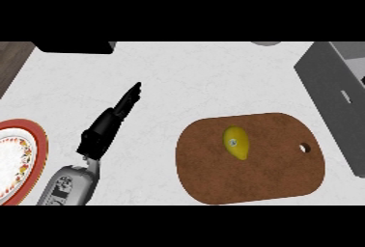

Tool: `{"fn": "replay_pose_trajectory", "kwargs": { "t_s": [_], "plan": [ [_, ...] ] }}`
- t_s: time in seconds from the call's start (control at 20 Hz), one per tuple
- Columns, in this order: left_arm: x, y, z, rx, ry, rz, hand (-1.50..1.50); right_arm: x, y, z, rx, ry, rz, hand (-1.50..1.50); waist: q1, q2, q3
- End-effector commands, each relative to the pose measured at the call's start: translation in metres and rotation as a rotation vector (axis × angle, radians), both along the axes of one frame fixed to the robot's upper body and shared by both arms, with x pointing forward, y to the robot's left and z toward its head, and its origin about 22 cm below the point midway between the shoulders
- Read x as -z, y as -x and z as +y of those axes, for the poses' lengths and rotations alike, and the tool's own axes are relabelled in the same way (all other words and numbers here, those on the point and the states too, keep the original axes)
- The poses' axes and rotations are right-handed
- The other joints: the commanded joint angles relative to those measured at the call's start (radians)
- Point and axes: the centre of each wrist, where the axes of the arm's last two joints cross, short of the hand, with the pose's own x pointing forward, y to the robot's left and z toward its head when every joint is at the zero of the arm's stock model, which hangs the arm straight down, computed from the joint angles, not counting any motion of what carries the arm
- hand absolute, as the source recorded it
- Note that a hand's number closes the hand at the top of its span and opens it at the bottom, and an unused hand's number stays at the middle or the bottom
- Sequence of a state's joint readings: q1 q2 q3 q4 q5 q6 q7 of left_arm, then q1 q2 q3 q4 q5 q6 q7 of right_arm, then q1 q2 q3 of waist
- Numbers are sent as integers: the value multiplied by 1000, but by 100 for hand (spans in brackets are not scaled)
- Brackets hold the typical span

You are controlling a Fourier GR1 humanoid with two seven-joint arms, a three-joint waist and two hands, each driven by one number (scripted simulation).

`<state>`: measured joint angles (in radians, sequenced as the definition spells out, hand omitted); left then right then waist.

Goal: Pick the eggplant from the cutting board and place it in the cardboard box

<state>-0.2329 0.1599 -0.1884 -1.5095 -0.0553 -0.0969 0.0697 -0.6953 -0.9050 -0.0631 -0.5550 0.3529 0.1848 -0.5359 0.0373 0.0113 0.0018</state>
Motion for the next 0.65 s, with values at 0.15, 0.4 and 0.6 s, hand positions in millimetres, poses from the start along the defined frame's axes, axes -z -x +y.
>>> {"fn": "replay_pose_trajectory", "kwargs": {
  "t_s": [0.15, 0.4, 0.6],
  "plan": [
    [-8, 1, 2, -2, -1, 3, 0, 32, -3, -3, -20, -266, -87, -150, 2, 2, 2],
    [0, 0, -6, -6, -14, 1, 0, 0, 7, -29, 3, -578, -230, -150, -16, 1, 2],
    [-6, 2, 5, -2, -8, -4, 0, -18, 32, -59, 58, -737, -263, -150, 3, 6, 3]
  ]
}}
